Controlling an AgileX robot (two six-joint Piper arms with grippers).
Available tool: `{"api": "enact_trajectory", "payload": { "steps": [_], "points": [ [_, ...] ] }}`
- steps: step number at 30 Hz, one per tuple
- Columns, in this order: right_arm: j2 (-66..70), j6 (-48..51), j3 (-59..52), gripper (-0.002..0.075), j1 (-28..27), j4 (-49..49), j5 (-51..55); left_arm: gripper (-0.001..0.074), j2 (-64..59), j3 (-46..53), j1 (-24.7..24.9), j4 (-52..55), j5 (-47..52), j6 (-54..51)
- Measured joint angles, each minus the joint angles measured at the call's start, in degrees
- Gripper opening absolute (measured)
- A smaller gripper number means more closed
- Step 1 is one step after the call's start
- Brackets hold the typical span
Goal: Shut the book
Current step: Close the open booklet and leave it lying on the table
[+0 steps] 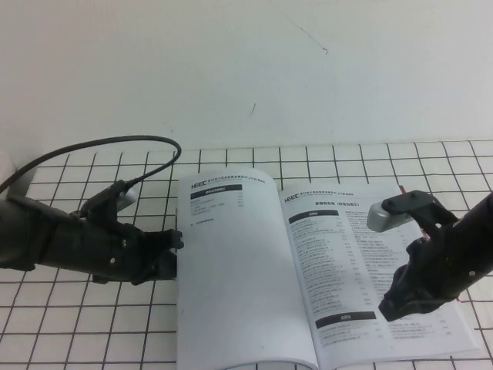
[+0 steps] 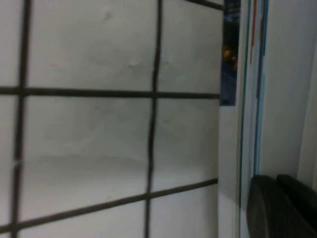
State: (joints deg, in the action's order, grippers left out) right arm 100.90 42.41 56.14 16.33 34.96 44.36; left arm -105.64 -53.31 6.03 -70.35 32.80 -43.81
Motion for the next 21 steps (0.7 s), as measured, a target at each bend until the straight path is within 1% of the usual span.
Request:
{"api": "enact_trajectory", "payload": {
  "steps": [6, 10, 15, 21],
  "points": [
    [0.0, 0.0, 0.0, -0.0003, 0.0, 0.0, 0.0, -0.0002, -2.1, -3.8, 6.2, -1.1, -0.2, -0.7],
    [0.0, 0.0, 0.0, -0.0003, 0.0, 0.0, 0.0, -0.0002, -4.0, -7.9, 9.2, -1.5, 1.4, -0.6],
    [0.0, 0.0, 0.0, -0.0003, 0.0, 0.0, -0.7, -0.0002, -4.4, -13.8, 11.3, -2.2, 5.7, -0.5],
    [0.0, 0.0, 0.0, -0.0003, 0.0, 0.0, -1.3, -0.0002, -4.4, -22.2, 12.3, -5.9, 13.1, -0.5]
  ]
}}
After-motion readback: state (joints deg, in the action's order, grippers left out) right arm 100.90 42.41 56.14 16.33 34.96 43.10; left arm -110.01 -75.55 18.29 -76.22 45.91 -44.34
